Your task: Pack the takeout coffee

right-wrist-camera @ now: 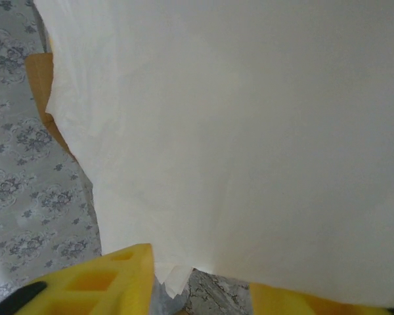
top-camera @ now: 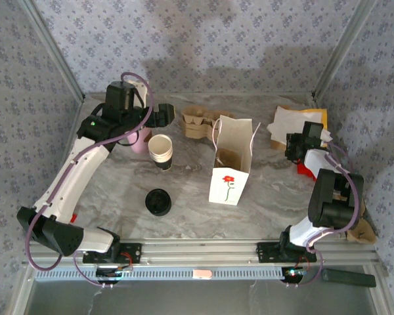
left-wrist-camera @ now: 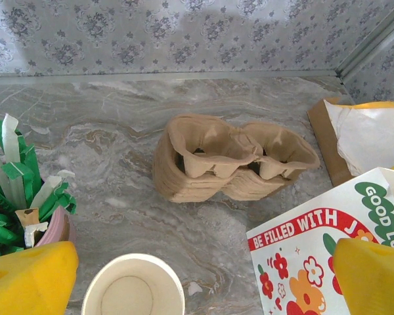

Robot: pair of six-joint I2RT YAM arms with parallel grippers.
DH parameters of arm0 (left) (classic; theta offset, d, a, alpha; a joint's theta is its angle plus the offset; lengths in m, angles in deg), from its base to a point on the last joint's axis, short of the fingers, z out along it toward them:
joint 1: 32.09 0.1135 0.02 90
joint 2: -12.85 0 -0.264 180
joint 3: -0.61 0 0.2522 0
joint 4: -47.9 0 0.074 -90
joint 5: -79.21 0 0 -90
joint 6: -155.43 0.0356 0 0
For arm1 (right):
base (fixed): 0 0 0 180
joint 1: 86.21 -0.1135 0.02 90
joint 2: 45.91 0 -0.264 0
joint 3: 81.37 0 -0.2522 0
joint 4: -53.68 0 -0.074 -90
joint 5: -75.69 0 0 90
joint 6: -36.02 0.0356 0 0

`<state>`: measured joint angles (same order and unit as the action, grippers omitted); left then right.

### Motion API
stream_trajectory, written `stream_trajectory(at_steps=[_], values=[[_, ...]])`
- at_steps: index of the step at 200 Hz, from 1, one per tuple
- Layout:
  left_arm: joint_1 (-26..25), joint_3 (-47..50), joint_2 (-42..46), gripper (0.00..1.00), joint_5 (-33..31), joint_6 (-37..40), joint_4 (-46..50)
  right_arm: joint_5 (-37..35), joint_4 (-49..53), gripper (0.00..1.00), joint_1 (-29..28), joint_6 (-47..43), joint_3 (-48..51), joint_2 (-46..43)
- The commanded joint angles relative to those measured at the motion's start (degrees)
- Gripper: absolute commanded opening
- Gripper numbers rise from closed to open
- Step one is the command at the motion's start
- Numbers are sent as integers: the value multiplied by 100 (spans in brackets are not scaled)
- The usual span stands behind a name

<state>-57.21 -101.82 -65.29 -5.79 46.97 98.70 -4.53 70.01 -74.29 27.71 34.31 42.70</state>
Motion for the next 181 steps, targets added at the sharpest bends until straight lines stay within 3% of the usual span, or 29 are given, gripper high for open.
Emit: stream_trajectory(at_steps=[1, 63, 104, 131, 181], values=[[25, -76, -16, 100, 98, 92, -89, -165, 121, 37, 30, -73, -98, -187], [34, -116, 28, 100, 54, 115, -46, -287, 251, 29, 59, -214, -82, -153], [43, -168, 28, 100, 45, 131, -15, -284, 289, 41, 89, -215, -87, -76], [44, -195, 28, 100, 45, 124, 3, -286, 300, 42, 96, -232, -155, 28], [45, -258, 45, 100, 28, 140, 65, -276, 248, 29, 110, -241, -266, 148]])
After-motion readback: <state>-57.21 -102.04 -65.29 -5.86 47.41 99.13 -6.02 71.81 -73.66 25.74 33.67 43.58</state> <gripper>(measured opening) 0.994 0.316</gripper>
